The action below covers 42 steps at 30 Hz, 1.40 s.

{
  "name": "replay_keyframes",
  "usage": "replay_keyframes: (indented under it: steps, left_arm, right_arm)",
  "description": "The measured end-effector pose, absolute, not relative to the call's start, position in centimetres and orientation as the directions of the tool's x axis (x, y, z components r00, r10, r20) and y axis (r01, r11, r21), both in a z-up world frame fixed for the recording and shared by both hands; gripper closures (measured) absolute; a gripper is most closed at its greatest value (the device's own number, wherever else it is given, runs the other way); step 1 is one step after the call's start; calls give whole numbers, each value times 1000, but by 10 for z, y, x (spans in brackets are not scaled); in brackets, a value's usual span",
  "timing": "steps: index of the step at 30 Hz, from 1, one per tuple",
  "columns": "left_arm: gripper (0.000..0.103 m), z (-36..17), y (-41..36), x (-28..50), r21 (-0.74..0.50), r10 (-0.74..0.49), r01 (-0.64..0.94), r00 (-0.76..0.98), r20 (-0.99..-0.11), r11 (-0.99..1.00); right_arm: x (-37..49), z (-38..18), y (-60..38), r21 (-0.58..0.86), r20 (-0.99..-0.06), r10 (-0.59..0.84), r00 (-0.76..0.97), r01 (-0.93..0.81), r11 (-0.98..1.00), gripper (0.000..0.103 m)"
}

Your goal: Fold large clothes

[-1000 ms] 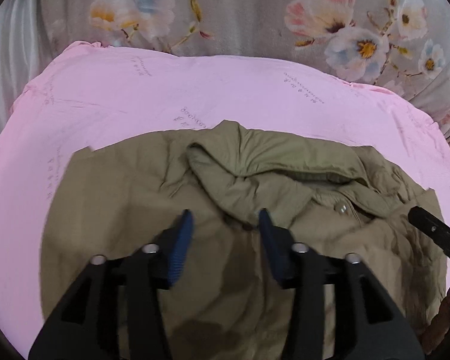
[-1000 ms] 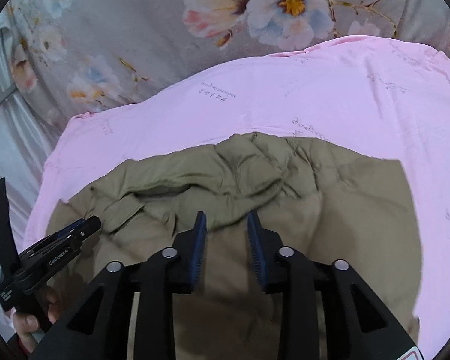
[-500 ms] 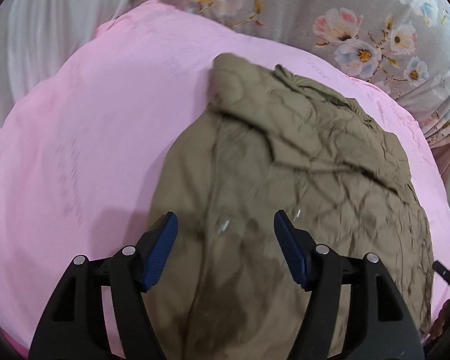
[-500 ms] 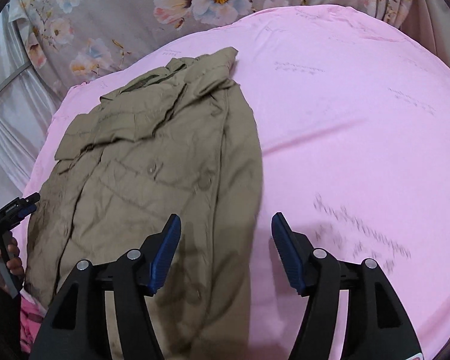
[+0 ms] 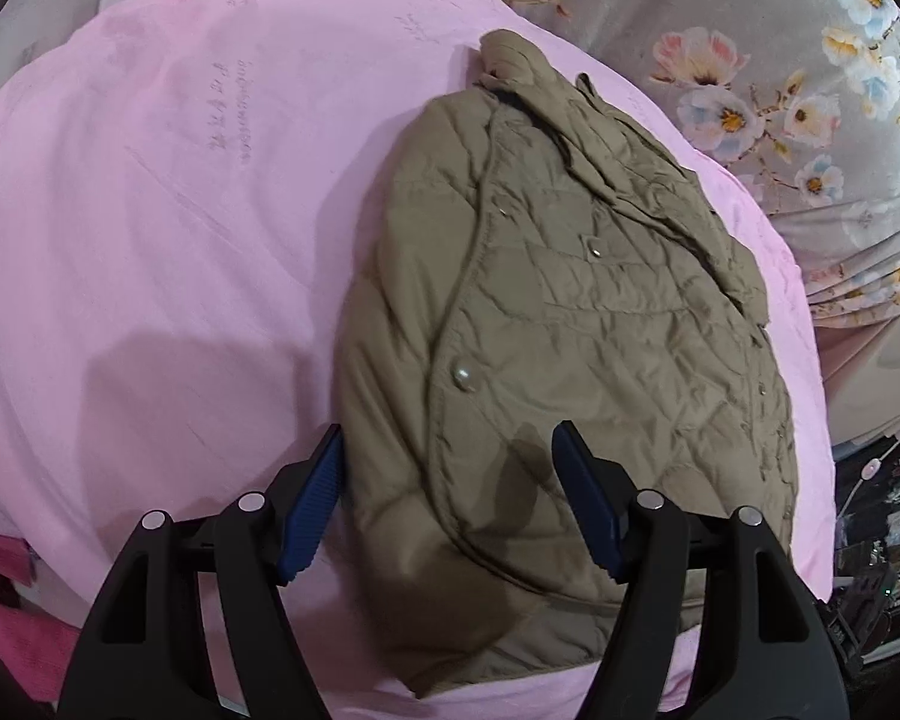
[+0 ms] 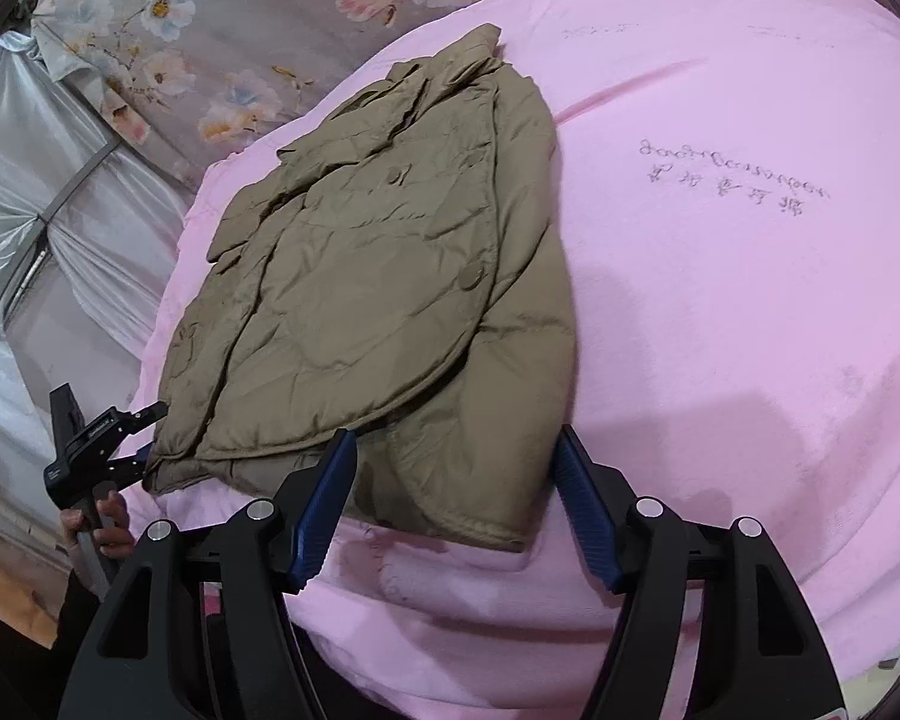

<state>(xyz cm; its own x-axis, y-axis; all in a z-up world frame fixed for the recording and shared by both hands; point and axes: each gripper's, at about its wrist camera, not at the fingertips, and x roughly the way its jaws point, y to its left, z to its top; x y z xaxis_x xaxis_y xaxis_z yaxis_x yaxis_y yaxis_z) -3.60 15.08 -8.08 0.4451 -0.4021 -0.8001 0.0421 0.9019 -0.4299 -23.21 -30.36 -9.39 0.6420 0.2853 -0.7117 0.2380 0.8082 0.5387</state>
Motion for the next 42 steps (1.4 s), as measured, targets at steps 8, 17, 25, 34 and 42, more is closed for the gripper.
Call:
replay_keyframes:
  steps: [8,17,25,34,42]
  left_arm:
    - [95,-60,156,-51,-477,-452,76,480,-752,876]
    - [97,37,163,-108,-468,-503,234,613,-609,852]
    - [97,131,175,-145,-429,-500,310,733,-461,849]
    - [97,148,128,-45,-327,-402,264,773,-491,907]
    - [96,91,85,66,-198,-237,145,759,-606,969]
  right_arm:
    - [-240,-85,-300,544,-665,259,700,216,811,95]
    - [-297,6,-284,456,-476,231,849,14,890,97]
    - [-318,86,-295,419,-291,187,938,-50,907,98]
    - [-201,108,-317,419,-261,98,960,21,908,98]
    - [-73,70,-332,373,-376,13,927,138,917,98]
